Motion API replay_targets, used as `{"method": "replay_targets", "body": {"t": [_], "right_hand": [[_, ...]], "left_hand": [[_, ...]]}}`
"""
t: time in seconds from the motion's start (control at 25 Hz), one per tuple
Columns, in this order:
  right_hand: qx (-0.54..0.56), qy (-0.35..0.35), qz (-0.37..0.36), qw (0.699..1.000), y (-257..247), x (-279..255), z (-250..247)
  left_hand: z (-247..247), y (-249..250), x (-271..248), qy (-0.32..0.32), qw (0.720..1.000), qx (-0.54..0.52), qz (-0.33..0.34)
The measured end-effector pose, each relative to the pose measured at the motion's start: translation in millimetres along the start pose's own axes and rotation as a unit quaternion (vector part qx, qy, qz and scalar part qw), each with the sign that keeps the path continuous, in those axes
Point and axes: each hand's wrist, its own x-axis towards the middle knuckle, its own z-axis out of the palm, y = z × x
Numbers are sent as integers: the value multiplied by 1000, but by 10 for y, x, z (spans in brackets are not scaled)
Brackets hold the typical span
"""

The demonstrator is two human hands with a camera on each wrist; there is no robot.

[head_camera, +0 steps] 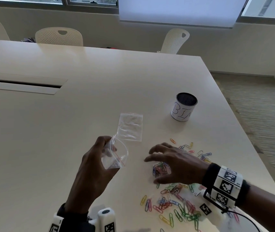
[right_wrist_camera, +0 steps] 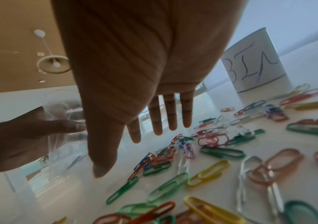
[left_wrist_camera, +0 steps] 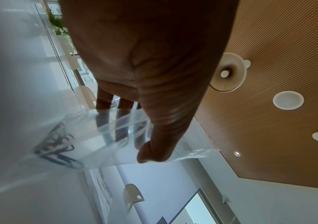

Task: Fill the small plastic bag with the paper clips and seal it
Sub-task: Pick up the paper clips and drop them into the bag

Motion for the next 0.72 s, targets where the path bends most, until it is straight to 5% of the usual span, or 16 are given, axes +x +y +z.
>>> {"method": "replay_targets", "body": {"t": [0.16, 0.4, 0.72], "right_hand": [[-72, -71, 5, 995, -66, -152, 94], [-12, 35, -36, 999, -55, -263, 222], [85, 108, 22, 990, 41, -140, 219]], "left_hand": [[38, 19, 6, -4, 1000, -1, 4], [51, 32, 28, -7, 1000, -1, 5], [203, 73, -20, -33, 999, -15, 14]]}}
